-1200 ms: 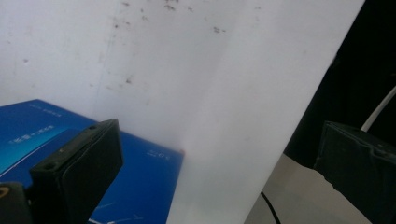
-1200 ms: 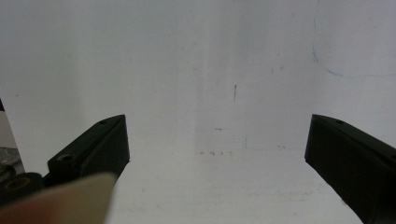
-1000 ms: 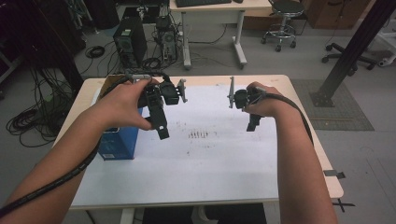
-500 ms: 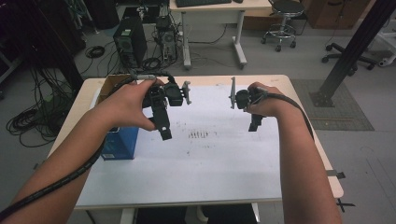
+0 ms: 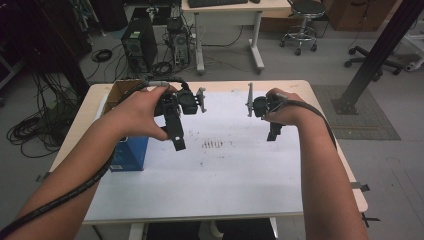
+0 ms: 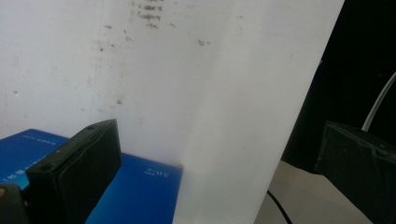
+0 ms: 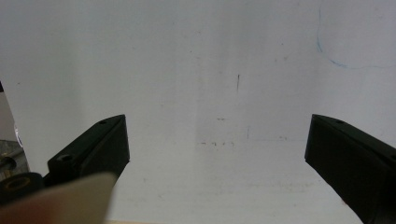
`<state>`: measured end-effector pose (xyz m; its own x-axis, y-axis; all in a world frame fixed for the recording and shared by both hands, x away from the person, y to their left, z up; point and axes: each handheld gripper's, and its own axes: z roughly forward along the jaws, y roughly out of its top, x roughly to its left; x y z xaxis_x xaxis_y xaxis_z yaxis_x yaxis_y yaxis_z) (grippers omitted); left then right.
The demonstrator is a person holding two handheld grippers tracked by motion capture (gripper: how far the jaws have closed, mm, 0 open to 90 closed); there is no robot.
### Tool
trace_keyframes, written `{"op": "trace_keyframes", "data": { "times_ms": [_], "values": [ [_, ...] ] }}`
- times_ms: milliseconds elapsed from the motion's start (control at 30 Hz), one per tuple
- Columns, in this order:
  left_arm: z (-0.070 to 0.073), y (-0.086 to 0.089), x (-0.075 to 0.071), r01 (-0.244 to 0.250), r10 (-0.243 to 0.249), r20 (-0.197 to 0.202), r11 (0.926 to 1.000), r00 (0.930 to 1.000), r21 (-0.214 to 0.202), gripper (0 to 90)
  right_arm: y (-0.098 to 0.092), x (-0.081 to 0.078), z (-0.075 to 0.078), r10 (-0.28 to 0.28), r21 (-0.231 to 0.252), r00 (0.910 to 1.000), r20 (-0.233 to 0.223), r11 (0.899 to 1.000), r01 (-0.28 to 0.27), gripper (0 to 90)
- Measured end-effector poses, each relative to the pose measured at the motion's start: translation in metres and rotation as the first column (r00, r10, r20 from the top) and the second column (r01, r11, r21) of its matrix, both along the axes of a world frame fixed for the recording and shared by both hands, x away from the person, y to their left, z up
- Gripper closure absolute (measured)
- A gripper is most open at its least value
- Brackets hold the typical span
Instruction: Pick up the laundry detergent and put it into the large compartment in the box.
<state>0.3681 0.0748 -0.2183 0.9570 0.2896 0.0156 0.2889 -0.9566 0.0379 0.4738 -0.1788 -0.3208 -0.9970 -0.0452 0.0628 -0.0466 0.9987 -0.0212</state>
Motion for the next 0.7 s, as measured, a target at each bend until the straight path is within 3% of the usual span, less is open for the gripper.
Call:
{"op": "trace_keyframes", "data": {
  "times_ms": [700],
  "values": [
    [0.0011,0.0054,-0.0041,-0.010,0.011,0.011,0.9999,0.9999,-0.014,0.2,0.0059,-0.0045,0.0026,0.001,0.012,1.0000,0.008,1.000,-0.001,6.4]
  ]
}}
